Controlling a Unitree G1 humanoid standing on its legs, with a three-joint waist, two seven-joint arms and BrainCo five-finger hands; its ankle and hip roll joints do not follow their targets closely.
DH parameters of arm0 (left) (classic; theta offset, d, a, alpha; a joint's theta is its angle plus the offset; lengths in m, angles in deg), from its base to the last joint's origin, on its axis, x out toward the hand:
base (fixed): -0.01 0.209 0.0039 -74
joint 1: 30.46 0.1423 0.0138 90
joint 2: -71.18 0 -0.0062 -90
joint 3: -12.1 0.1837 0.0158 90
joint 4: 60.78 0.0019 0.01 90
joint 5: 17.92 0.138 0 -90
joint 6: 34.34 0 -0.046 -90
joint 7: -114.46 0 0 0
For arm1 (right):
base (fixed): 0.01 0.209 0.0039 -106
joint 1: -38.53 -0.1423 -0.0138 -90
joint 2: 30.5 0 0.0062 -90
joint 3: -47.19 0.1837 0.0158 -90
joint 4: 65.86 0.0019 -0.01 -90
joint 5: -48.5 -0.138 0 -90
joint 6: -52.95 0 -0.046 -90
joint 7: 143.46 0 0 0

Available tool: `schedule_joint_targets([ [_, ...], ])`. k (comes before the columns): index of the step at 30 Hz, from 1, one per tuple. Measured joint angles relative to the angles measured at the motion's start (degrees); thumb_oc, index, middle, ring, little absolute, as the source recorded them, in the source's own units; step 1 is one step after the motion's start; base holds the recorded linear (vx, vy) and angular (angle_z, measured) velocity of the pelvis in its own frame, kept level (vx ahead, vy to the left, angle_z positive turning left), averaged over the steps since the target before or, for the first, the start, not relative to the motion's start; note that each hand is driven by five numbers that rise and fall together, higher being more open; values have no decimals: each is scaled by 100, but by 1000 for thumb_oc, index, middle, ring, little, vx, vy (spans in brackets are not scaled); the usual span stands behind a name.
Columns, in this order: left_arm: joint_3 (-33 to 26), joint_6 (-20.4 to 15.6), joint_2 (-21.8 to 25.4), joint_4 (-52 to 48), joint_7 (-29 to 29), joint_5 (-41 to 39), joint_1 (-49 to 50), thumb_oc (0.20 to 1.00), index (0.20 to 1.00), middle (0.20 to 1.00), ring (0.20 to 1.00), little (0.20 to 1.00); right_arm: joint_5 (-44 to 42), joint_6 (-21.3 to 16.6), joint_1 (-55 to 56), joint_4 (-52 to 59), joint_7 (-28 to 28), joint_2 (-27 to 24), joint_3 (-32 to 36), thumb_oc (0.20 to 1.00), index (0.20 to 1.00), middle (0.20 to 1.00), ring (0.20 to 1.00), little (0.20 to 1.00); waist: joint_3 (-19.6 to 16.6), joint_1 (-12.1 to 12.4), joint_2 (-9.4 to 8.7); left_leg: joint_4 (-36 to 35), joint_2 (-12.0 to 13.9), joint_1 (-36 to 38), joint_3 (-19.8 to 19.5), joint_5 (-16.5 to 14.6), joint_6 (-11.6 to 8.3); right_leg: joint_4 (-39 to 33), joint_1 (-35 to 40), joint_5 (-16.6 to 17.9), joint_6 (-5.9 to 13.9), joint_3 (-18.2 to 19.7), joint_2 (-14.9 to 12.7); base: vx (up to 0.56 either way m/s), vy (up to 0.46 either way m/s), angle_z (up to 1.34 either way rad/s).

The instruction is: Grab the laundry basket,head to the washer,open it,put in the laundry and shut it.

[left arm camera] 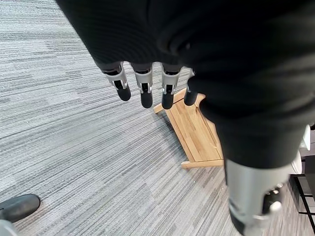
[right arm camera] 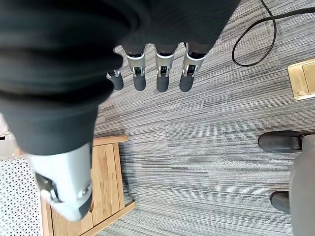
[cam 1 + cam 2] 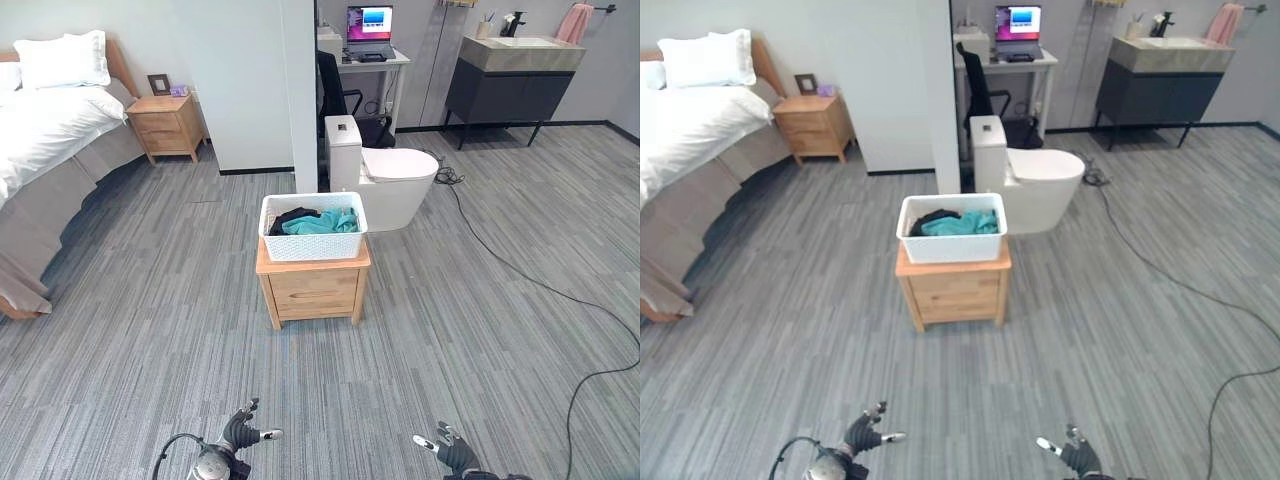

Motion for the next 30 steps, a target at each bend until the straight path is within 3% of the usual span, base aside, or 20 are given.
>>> schedule_joint_targets([
  [11, 157, 2, 0, -40, 4, 48, -40, 1000, 1000, 1000, 1000, 1000, 21, 2, -13, 48, -24, -36, -5, 1000, 1000, 1000, 1000, 1000, 52, -5, 24, 16, 7, -73, -97, 23, -38, 1, -18, -6, 7, -76, 16, -16, -1, 3],
  [16, 461, 2, 50, -72, 12, 212, -383, 1000, 1000, 1000, 1000, 1000, 20, 3, -400, -44, -137, -153, -7, 1000, 1000, 1000, 1000, 1000, 334, -14, 54, 236, -46, -390, -237, 30, -53, 189, -319, 25, -17, -104, -4, -43, 80, 3],
  [21, 481, -5, 69, -65, 27, 453, -503, 1000, 1000, 1000, 1000, 1000, 31, 2, -664, -67, -135, -156, -36, 1000, 1000, 1000, 1000, 1000, 493, 15, -38, 257, -86, -469, -129, 32, -54, 361, -511, -5, 47, 18, -44, -8, 139, -14],
  [24, 510, -9, 85, 74, 56, 509, -650, 1000, 1000, 1000, 1000, 1000, 121, 5, -867, -125, -135, -147, -182, 1000, 1000, 1000, 1000, 1000, 549, 59, -44, 294, -265, -556, -26, 37, 165, 698, -806, -65, 184, 147, -184, 11, 277, -20],
  [26, 654, -7, 271, 142, 164, 804, -788, 1000, 1000, 1000, 1000, 1000, 228, 13, -1053, -137, -123, -154, -305, 1000, 1000, 1000, 1000, 1000, 562, 129, -30, 307, -320, -674, 63, 36, 324, 1245, -1208, -259, 326, 369, -202, -22, 137, -35],
  [28, 603, -6, 573, 121, 313, 955, -1050, 1000, 1000, 1000, 1000, 1000, 240, 19, -1065, -7, -126, -146, -402, 1000, 1000, 1000, 1000, 1000, 677, 67, -104, 415, -547, -759, 66, 82, 457, 2204, -1693, -516, 593, 642, -373, 40, 171, 5],
  [29, 611, -6, 684, 245, 396, 960, -1233, 1000, 1000, 1000, 1000, 1000, 241, 20, -1069, -20, -129, -92, -404, 1000, 1000, 1000, 1000, 1000, 843, 68, -175, 494, -654, -708, 35, 23, 607, 3420, -2214, -510, 706, 747, -365, 209, 173, 16],
  [30, 630, -5, 689, 304, 411, 964, -1240, 1000, 1000, 1000, 1000, 1000, 475, 46, -999, 66, -152, -117, -518, 1000, 1000, 1000, 1000, 1000, 930, 47, -191, 591, -700, -601, 26, -82, 758, 4142, -2508, -511, 790, 736, -358, 289, 80, 13],
])
